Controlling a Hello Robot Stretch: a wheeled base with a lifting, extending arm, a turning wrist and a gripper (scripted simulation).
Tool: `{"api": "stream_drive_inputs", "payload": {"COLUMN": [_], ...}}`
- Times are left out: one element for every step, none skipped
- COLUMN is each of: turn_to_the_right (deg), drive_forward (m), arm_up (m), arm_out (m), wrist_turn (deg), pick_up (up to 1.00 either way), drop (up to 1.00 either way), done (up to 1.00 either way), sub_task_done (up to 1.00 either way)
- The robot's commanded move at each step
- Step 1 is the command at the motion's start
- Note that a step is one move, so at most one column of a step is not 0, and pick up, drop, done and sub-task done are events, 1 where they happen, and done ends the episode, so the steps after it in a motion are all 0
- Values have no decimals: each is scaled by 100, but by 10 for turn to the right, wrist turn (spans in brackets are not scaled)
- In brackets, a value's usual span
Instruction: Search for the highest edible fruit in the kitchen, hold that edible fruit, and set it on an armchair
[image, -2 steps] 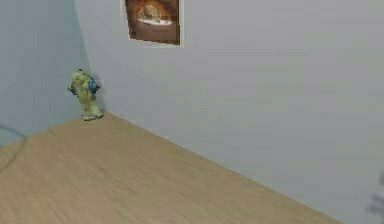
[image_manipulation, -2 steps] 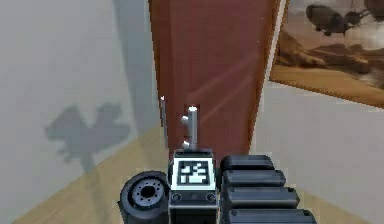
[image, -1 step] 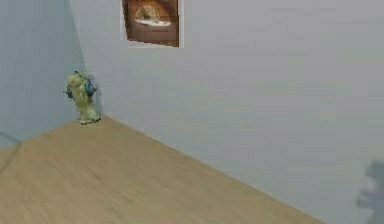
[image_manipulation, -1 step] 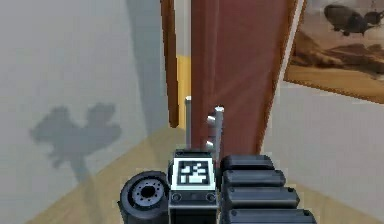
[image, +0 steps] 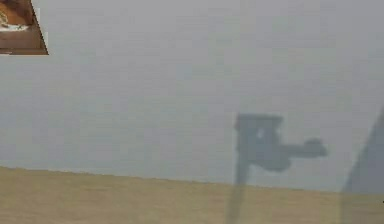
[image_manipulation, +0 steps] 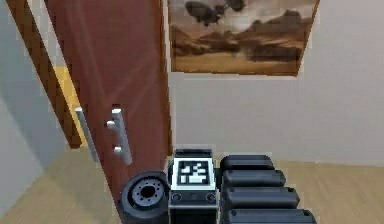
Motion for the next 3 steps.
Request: {"api": "stream_drive_inputs", "payload": {"turn_to_the_right": [0,450,450], "drive_forward": [85,0,0], "arm_up": [0,0,0], "arm_out": [0,0,0], "wrist_turn": [0,0,0], "pick_up": [0,0,0], "drop": [0,0,0], "done": [0,0,0], "sub_task_done": [0,0,0]}}
